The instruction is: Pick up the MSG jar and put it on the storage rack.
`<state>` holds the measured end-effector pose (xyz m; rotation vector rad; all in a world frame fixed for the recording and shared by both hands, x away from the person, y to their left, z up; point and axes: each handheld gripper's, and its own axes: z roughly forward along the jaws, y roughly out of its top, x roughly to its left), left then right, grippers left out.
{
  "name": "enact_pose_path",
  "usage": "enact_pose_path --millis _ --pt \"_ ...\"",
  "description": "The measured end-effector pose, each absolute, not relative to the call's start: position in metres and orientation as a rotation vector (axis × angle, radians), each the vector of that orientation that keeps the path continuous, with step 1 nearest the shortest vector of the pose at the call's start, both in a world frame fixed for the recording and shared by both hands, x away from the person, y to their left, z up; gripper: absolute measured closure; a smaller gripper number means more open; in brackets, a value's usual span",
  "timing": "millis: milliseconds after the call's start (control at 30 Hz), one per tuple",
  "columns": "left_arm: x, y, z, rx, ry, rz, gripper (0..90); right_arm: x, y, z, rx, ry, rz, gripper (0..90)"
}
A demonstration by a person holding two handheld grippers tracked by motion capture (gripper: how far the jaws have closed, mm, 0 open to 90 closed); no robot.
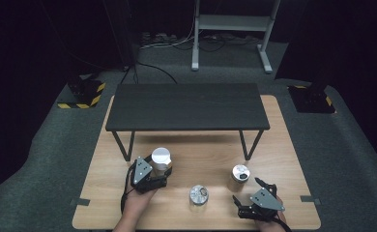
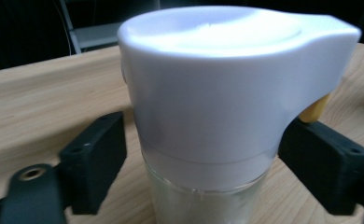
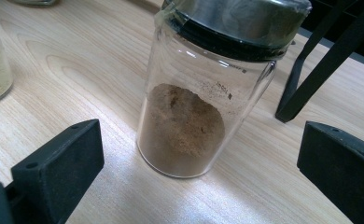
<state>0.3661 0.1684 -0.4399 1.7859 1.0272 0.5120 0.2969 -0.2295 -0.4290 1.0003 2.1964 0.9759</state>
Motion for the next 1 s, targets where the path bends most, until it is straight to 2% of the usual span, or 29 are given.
enact_pose_path --millis 233,333,767,1000 --pt "0.366 0.169 -0.445 1.747 1.028 0.509 23.8 0.297 -0.229 -0.429 0.997 2.198 0.975 0.0" --pt "0.365 0.170 -0.447 1.726 1.022 0.491 30.0 0.297 -0.229 -0.429 0.996 2.199 0.974 0.0" --pt "0.365 0.170 -0.446 1.736 0.998 0.496 30.7 0.297 -0.229 -0.429 0.996 2.200 0.974 0.0" --pt "0.361 0.173 -0.431 1.728 0.966 0.507 30.7 0.297 -0.230 -0.429 0.999 2.199 0.976 0.0"
